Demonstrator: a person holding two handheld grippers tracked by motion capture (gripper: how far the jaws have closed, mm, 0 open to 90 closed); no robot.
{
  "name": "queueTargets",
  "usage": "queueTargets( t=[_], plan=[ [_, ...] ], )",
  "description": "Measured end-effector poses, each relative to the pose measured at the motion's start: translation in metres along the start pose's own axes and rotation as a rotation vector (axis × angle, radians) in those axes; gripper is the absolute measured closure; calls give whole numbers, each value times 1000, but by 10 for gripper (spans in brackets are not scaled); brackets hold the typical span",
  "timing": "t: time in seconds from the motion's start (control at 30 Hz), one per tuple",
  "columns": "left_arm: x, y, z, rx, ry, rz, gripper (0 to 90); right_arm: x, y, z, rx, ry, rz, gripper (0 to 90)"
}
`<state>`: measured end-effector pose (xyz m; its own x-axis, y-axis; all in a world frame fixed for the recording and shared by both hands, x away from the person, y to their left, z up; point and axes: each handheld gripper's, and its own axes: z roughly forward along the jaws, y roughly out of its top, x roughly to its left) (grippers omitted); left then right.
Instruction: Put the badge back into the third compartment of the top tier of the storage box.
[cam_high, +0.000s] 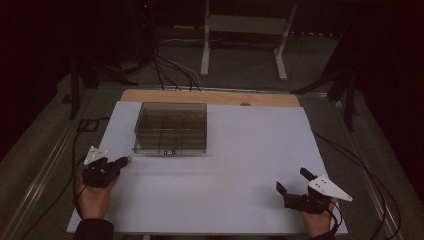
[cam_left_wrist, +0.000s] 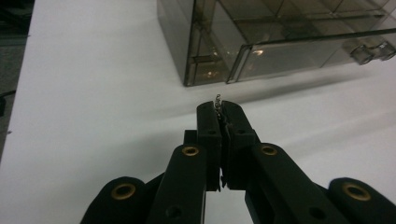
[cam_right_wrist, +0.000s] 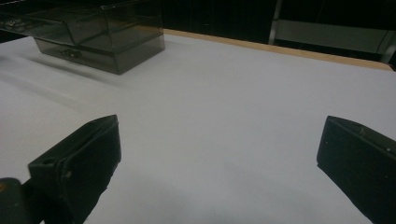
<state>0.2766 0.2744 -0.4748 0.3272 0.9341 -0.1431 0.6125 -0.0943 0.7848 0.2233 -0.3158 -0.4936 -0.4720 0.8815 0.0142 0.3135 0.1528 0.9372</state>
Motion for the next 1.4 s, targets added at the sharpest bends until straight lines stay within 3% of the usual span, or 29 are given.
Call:
queueTargets(
  t=[0.57,1.4],
  plan=[
    [-10,9,-5,-42,-67,29,888,0,0,-1,-3,-1,1,0],
    [-33,22,0,-46,-131,105,888,0,0,-1,-1,1,1,0]
  ],
)
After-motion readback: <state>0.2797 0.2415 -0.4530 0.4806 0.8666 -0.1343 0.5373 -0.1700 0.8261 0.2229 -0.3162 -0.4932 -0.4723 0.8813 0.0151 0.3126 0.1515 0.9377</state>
